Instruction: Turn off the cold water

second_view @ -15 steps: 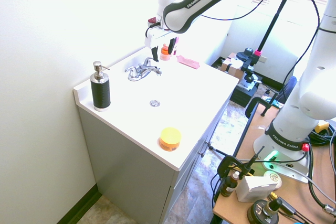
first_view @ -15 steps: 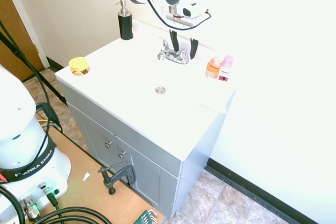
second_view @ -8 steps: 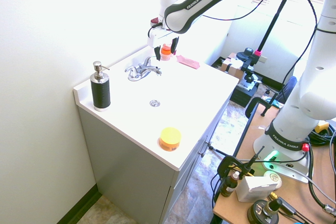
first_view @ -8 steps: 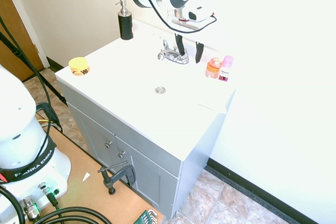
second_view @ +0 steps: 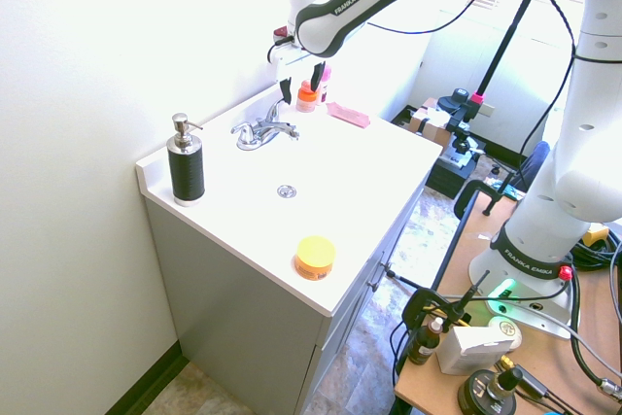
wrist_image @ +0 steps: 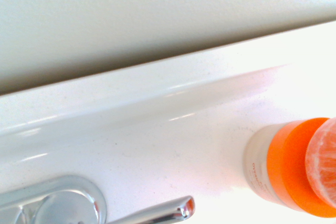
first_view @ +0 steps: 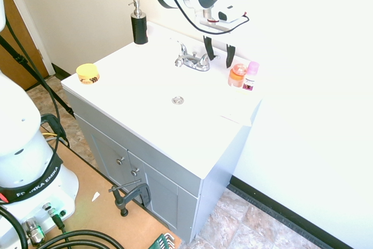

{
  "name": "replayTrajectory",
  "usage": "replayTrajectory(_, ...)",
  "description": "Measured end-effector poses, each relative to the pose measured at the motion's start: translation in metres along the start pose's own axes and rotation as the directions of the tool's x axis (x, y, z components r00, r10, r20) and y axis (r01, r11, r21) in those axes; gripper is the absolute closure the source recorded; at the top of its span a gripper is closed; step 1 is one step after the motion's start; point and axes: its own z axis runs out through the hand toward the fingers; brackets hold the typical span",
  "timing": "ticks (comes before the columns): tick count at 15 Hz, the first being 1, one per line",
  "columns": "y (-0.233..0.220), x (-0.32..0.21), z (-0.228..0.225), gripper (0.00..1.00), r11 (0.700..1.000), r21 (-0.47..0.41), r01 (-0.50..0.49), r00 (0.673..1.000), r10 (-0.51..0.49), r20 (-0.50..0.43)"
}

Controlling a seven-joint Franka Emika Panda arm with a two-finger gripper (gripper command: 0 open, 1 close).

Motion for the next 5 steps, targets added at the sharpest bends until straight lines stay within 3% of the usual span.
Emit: replayTrajectory(5,0.022,-0.056,-0.054,0.00,0.997,0.042,0.071,0.986,-0.076,0.150)
